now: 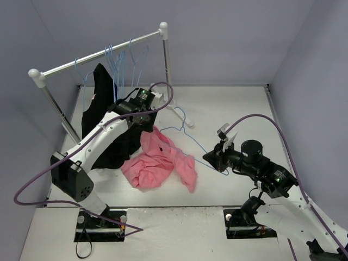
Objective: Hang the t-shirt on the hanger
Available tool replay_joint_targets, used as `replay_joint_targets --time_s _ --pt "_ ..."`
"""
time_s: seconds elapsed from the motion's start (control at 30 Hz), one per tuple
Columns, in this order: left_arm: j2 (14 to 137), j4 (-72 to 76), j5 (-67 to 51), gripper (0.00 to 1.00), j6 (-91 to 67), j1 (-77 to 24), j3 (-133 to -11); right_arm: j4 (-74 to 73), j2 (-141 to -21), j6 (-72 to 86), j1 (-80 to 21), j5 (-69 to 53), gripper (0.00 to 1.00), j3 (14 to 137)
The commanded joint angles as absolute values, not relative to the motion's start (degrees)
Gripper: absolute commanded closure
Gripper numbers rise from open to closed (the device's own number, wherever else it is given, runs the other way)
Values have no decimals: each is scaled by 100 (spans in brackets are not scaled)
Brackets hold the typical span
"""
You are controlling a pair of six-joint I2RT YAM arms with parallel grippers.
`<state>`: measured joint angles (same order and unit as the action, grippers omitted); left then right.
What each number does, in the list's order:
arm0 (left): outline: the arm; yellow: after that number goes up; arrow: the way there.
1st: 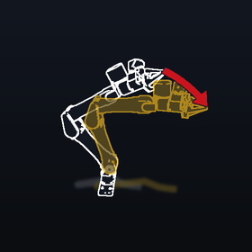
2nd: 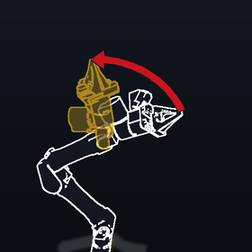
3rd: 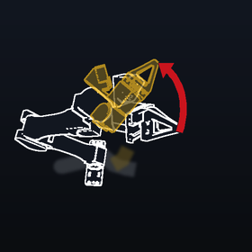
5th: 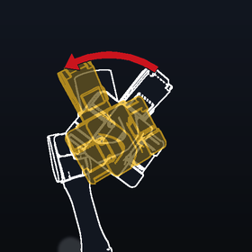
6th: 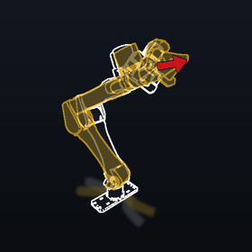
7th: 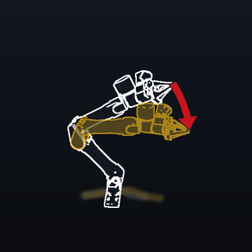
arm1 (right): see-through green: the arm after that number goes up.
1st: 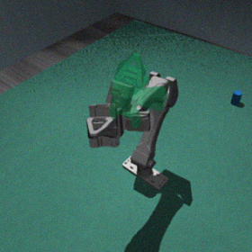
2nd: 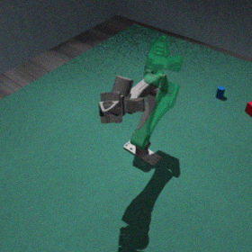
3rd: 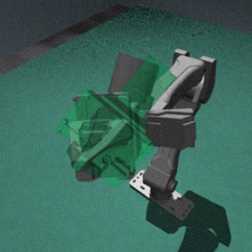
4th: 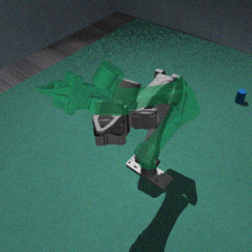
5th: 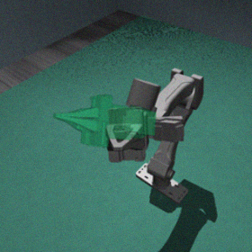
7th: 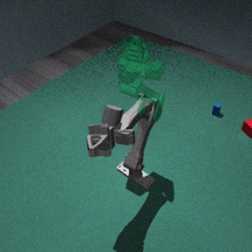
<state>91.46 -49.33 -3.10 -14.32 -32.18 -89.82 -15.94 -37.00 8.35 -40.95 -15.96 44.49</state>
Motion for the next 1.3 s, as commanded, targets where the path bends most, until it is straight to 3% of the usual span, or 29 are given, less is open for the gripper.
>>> replay_joint_targets --time_s 0.0,0.37,0.6,1.27 --pt "8930 -5340 -532 100 -942 -3182 -9687 -1116 -3920 397 -4122 -1804 100 5045" --pt "8979 -6339 -882 100 -605 -3232 -11714 -853 -4299 81 -4122 -2199 100 6190" --pt "9000 -6695 -1063 100 -568 -3410 -12813 -270 -4403 117 -4122 -2294 100 6276" --pt "9052 -6732 -281 100 -389 -4501 -13811 1028 -4142 352 -4131 -2652 100 5520"
